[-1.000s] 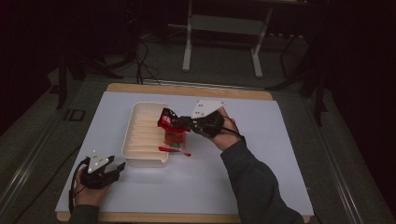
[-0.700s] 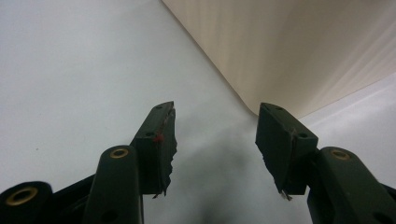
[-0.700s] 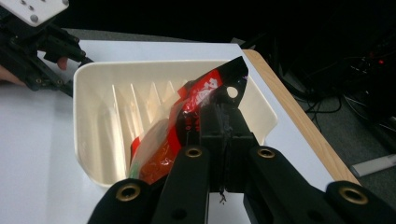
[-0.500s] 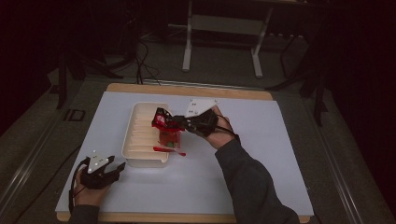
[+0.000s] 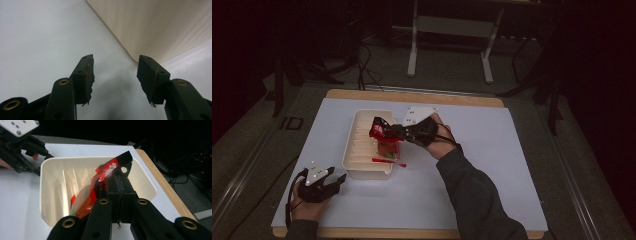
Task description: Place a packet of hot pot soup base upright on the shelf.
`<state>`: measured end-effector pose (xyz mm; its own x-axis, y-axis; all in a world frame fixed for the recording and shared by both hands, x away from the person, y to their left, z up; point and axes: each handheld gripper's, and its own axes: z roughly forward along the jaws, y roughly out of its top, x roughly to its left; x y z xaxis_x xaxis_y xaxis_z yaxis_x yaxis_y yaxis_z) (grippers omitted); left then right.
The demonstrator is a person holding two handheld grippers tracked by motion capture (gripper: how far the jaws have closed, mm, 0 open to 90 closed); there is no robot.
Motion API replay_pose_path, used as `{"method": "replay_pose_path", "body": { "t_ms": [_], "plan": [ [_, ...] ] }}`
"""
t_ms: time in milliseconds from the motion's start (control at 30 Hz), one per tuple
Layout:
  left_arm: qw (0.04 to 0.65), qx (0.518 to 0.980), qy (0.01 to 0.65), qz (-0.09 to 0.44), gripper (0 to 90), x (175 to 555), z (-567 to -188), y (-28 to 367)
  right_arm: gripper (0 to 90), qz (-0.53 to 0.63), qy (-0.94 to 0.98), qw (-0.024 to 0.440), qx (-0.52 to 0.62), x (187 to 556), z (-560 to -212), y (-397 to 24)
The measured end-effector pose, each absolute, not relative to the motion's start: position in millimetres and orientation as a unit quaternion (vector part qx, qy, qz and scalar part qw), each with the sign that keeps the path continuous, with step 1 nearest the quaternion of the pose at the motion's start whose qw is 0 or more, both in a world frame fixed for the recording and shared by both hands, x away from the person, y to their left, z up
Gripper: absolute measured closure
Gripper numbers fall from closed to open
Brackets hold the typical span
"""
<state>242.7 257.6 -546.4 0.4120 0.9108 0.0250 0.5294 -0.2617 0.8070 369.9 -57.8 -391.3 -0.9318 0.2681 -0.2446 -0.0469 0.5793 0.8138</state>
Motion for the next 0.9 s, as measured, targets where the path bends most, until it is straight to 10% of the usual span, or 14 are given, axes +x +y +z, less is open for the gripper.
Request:
{"method": "replay_pose_path", "body": {
  "t_ms": [900],
  "plan": [
    [0.377,0.751,0.478,0.255,47.4,242,-546,258,89.3,0.464,0.869,0.162,0.06,376,-398,-30]
  ]
}}
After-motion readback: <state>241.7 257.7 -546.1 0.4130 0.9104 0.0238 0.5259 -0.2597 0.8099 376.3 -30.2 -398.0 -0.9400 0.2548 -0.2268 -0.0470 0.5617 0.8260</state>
